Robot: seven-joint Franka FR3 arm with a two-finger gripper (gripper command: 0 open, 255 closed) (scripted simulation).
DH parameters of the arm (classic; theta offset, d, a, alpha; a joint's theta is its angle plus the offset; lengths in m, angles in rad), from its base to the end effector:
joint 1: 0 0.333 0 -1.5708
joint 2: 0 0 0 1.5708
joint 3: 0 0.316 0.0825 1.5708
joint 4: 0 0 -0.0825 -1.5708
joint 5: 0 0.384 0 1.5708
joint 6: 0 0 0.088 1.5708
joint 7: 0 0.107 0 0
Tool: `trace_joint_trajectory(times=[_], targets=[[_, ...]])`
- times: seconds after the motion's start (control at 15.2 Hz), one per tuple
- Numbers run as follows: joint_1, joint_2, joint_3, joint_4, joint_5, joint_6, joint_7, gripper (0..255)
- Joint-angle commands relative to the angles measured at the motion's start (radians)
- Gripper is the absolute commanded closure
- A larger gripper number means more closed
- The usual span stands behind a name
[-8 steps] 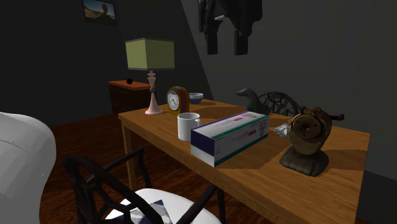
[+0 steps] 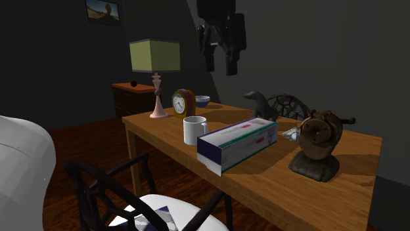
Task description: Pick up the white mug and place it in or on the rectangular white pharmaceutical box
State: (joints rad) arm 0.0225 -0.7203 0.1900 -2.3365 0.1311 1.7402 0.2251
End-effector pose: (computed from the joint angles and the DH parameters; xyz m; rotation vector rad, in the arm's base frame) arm 0.3318 0.1003 0.5888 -3.1071 0.1033 -0.1745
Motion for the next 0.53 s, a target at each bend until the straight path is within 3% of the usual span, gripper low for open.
trace_joint_trajectory(times=[0.0,0.46], targets=[[0.011,0.039,0.042,-0.007,0.015,0.049,0.034,0],[0.036,0.192,0.191,0.018,0.037,0.189,0.157,0]])
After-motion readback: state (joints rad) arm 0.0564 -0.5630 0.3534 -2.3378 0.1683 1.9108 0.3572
